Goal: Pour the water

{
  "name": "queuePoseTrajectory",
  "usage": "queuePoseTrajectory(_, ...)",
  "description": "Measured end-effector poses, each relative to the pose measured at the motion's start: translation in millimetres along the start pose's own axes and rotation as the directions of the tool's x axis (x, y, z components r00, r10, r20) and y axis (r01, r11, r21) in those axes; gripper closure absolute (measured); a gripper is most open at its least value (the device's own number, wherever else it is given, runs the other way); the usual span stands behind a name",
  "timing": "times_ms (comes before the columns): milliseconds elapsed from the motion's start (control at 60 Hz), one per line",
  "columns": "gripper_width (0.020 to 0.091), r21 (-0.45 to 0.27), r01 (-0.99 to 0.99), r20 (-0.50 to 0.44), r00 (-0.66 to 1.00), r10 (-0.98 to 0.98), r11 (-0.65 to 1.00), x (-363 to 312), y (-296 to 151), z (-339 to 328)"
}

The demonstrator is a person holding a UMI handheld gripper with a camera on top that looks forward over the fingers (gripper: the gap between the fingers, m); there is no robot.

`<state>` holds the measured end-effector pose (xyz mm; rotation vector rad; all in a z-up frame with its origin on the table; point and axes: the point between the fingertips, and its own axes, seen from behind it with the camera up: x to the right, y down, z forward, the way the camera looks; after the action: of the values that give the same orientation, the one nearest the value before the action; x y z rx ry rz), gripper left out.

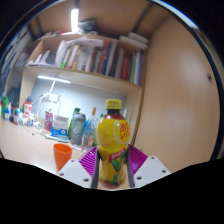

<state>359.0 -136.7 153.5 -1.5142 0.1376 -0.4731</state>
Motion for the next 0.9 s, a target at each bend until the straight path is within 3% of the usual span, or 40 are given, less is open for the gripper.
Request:
queuePoseTrajectory(83, 0.0683, 0.072, 0.238, -0.005, 0.971, -0.238, 0.969, 2, -52, 24)
queuePoseTrajectory(150, 0.0684, 0.117, 0.540, -0.036, 0.841, -0.540, 0.834, -1, -84, 46)
queuePoseTrajectory(217, 0.0683, 0.143, 0.815, -0.058, 0.573, -0.817, 0.562, -11, -101, 66)
queuePoseTrajectory(300, 0.0685, 0.187, 0.974, -0.096, 0.149, -0.984, 0.129, -40, -97, 87)
queuePoseTrajectory(383, 0.0686, 0.228, 0.952, -0.124, -0.179, -0.976, -0.203, -54, -88, 93)
queuePoseTrajectory(467, 0.0684, 0.232, 0.901, -0.125, -0.347, -0.930, -0.367, -68, -64, 102)
queuePoseTrajectory(550, 0.0682, 0.226, 0.833, -0.140, -0.485, -0.863, -0.504, -60, -68, 104)
queuePoseTrajectory(700, 0.0684, 0.216, 0.780, -0.141, -0.570, -0.809, -0.587, -64, -59, 112)
queuePoseTrajectory(900, 0.0683, 0.211, 0.785, -0.142, -0.564, -0.813, -0.582, -68, -64, 115)
